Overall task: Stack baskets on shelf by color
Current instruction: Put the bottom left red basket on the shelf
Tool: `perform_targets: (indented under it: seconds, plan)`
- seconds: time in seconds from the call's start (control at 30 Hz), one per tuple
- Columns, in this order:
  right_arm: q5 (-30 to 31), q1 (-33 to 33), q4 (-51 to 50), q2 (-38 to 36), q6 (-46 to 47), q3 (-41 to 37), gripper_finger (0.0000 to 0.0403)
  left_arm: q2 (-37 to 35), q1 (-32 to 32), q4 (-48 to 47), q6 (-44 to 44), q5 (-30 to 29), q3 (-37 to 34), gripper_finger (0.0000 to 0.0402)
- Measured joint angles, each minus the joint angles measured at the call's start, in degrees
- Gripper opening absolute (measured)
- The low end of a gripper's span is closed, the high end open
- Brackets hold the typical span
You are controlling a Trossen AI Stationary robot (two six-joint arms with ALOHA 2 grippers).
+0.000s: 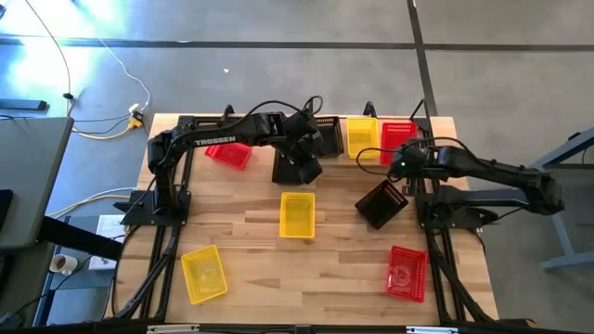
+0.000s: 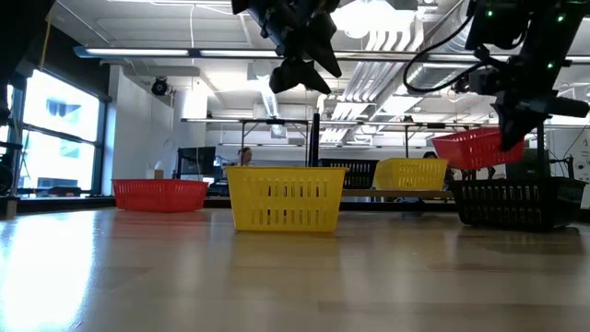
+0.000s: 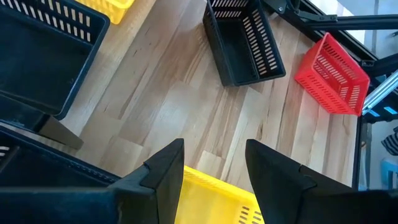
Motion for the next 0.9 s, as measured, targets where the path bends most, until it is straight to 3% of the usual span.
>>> perform_targets:
  seconds: [0.4,0.9]
  plan:
    - [-4.5,-12.1,2.6,-0.2,-11.4,-0.1,0.0,0.0,0.0,0.0,-0.5,0.0,0.0,0.0161]
    - [-15.0,-25.5,3.5,3.1,-23.5,-0.1,0.0,0.0,0.0,0.0,-0.6,3.5,0.0,0.0161]
